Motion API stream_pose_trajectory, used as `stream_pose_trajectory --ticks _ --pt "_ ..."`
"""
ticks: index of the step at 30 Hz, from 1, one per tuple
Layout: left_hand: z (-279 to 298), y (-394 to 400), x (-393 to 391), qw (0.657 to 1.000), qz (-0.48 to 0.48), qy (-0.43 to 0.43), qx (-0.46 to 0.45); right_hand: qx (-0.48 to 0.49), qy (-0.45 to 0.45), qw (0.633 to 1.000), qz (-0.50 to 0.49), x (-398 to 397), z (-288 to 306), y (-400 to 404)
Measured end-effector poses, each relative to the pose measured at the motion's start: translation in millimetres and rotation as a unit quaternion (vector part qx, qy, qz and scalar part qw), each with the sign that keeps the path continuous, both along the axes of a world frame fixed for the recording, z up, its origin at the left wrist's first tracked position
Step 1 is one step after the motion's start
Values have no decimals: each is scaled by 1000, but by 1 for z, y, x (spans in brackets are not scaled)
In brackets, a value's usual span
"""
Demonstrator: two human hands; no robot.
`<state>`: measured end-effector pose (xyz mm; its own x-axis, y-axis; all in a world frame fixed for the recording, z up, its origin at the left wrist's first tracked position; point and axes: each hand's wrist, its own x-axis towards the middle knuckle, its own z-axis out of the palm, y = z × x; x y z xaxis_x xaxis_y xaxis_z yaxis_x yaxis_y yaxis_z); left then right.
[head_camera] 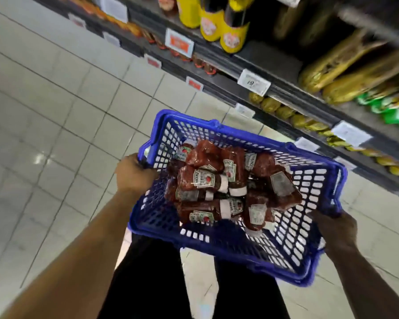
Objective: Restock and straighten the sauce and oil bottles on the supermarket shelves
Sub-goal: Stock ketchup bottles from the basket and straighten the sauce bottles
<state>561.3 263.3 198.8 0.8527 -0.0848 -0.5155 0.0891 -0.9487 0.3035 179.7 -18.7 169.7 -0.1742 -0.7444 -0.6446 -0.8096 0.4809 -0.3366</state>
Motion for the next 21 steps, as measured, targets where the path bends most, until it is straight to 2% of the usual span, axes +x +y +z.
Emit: stream_pose_trajectory --ticks 5,9,16,21 --pt "132 61 6 998 60 5 15 -13 8 1000 4 40 147 28" --pt "190 101 36 998 61 15 12 -21 0 1000 21 80 222 63" --pt "235 162 121 997 48 18 -61 -46 -10 999 13 162 274 133" --pt "246 192 190 996 62 18 -56 -59 -7 998 24 238 292 153"
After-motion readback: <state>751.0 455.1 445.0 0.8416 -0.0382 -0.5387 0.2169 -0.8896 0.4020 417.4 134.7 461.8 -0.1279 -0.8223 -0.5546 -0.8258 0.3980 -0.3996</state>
